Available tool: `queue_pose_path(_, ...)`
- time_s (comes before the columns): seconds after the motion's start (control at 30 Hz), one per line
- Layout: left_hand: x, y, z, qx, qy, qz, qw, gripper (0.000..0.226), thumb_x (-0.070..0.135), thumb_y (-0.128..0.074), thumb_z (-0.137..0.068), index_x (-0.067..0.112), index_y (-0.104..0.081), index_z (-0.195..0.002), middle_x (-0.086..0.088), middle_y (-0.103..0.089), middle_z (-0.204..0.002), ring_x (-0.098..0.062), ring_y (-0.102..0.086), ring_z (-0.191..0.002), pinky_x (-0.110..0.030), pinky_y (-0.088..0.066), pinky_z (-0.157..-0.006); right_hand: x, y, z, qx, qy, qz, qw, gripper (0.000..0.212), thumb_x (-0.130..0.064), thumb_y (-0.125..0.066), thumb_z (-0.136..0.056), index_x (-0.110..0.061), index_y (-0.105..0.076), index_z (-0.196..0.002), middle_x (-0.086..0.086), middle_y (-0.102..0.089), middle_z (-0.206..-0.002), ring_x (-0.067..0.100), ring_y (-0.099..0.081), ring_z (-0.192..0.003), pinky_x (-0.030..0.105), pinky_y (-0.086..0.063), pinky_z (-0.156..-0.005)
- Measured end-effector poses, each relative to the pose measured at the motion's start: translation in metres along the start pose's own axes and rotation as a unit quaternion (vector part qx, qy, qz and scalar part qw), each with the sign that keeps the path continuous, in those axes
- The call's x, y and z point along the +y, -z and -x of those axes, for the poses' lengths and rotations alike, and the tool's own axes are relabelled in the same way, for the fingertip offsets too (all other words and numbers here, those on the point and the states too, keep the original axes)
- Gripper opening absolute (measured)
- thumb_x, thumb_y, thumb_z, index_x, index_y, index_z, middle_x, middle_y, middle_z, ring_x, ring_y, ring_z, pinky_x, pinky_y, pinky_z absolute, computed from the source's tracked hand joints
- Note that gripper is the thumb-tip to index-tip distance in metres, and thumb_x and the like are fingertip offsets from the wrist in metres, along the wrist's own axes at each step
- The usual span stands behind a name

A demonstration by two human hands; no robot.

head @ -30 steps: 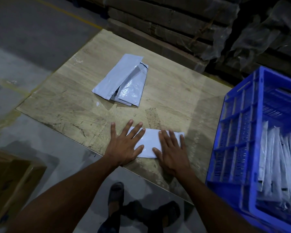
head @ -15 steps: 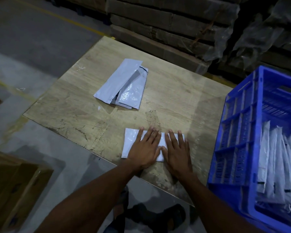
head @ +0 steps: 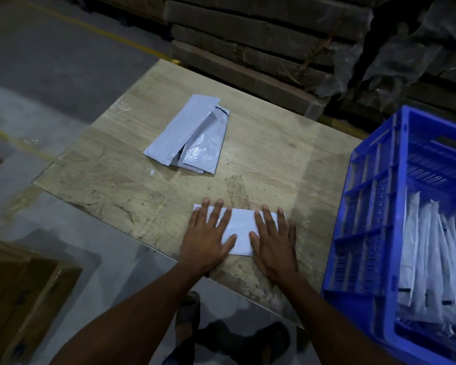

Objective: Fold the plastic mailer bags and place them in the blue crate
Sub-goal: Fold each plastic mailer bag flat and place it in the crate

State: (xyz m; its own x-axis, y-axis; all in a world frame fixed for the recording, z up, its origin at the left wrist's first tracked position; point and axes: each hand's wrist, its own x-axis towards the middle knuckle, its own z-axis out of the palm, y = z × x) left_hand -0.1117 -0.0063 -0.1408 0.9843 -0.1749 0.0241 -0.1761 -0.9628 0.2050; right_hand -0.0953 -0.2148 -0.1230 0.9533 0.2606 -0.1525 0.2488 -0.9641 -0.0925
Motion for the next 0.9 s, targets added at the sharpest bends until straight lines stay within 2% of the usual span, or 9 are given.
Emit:
queue_pose_path(0.1, -0.003, 0.000, 0.006, 0.016, 0.017, -0.005, 1.000, 0.072, 0.062, -0.042, -0.099, 0.022, -0.041, -0.158, -0.008, -0.027, -0.169, -0.048, -0.017, -0.155, -0.061, -0.022, -0.121, -0.003, 0.002, -0.005, -0.012, -0.006, 0.028, 1.000, 0.066, -0.053, -0.018, -0.102, -0.019, -0.033, -0.157, 0.004, -0.018, -0.168, 0.036, -0.002, -0.155, 0.067, 0.000, -0.118)
queue_pose_path(0.3, -0.004, -0.008, 0.005, 0.034, 0.013, -0.005, 0.999, 0.071, 0.061, -0.044, -0.098, 0.023, -0.043, -0.158, -0.008, -0.027, -0.169, -0.049, -0.016, -0.155, -0.063, -0.023, -0.121, -0.002, -0.004, -0.003, 0.017, -0.005, -0.005, 1.000, 0.067, -0.057, -0.030, -0.103, -0.023, -0.024, -0.160, 0.007, -0.006, -0.169, 0.039, 0.002, -0.154, 0.062, -0.009, -0.121)
queue_pose_path(0.37, -0.003, -0.007, 0.006, 0.031, 0.013, -0.008, 0.999, 0.071, 0.062, -0.043, -0.098, 0.023, -0.042, -0.158, -0.008, -0.026, -0.170, -0.049, -0.016, -0.154, -0.063, -0.022, -0.122, 0.000, -0.005, -0.003, 0.006, -0.002, -0.014, 1.000, 0.067, -0.059, -0.026, -0.102, -0.025, -0.023, -0.160, 0.005, -0.004, -0.170, 0.036, 0.004, -0.154, 0.061, -0.008, -0.121)
queue_pose_path(0.47, -0.002, -0.003, 0.005, 0.011, 0.020, -0.011, 1.000, 0.073, 0.064, -0.037, -0.099, 0.024, -0.037, -0.160, -0.007, -0.021, -0.171, -0.049, -0.011, -0.155, -0.063, -0.020, -0.122, 0.014, 0.000, 0.001, -0.008, 0.019, -0.031, 0.999, 0.068, -0.063, -0.012, -0.102, -0.029, -0.011, -0.162, -0.001, 0.009, -0.169, 0.026, 0.013, -0.155, 0.057, -0.006, -0.123)
queue_pose_path(0.6, -0.002, -0.001, 0.005, -0.009, 0.021, -0.014, 1.000, 0.074, 0.065, -0.032, -0.100, 0.025, -0.033, -0.162, -0.007, -0.018, -0.172, -0.048, -0.009, -0.156, -0.063, -0.017, -0.123, 0.019, 0.002, 0.007, 0.001, -0.008, -0.047, 0.999, 0.069, -0.063, -0.016, -0.102, -0.029, -0.008, -0.162, -0.001, 0.012, -0.169, 0.021, 0.012, -0.155, 0.050, 0.000, -0.125)
queue_pose_path(0.7, -0.003, 0.002, 0.005, -0.002, 0.012, -0.004, 1.000, 0.073, 0.065, -0.032, -0.100, 0.024, -0.036, -0.161, -0.008, -0.021, -0.171, -0.048, -0.010, -0.156, -0.064, -0.020, -0.121, 0.018, 0.005, 0.002, -0.040, -0.006, -0.054, 0.998, 0.079, -0.073, -0.006, -0.096, -0.030, -0.001, -0.161, -0.003, 0.022, -0.167, 0.022, 0.016, -0.154, 0.052, 0.004, -0.124)
queue_pose_path(0.77, -0.004, 0.003, 0.004, -0.007, 0.005, -0.002, 1.000, 0.074, 0.065, -0.029, -0.101, 0.024, -0.034, -0.162, -0.007, -0.019, -0.172, -0.047, -0.008, -0.156, -0.064, -0.019, -0.121, 0.018, 0.010, -0.002, -0.083, -0.011, -0.057, 0.995, 0.091, -0.084, -0.003, -0.088, -0.030, 0.012, -0.159, -0.004, 0.032, -0.163, 0.024, 0.025, -0.151, 0.056, 0.012, -0.121)
queue_pose_path(0.83, -0.008, 0.003, 0.001, -0.020, -0.017, -0.003, 1.000, 0.074, 0.066, -0.025, -0.101, 0.025, -0.032, -0.162, -0.006, -0.017, -0.172, -0.046, -0.006, -0.157, -0.064, -0.017, -0.123, 0.019, 0.018, 0.001, -0.114, 0.002, -0.012, 0.993, 0.100, -0.092, -0.007, -0.082, -0.031, 0.027, -0.153, 0.000, 0.040, -0.158, 0.028, 0.037, -0.146, 0.062, 0.025, -0.112)
queue_pose_path(0.9, -0.019, 0.004, -0.010, -0.039, -0.065, -0.007, 0.997, 0.073, 0.067, -0.026, -0.101, 0.027, -0.034, -0.161, -0.004, -0.018, -0.172, -0.044, -0.007, -0.157, -0.064, -0.017, -0.123, 0.021, 0.024, 0.010, -0.094, 0.069, 0.047, 0.992, 0.101, -0.091, -0.015, -0.084, -0.031, 0.023, -0.155, 0.006, 0.035, -0.161, 0.034, 0.034, -0.147, 0.068, 0.021, -0.111)
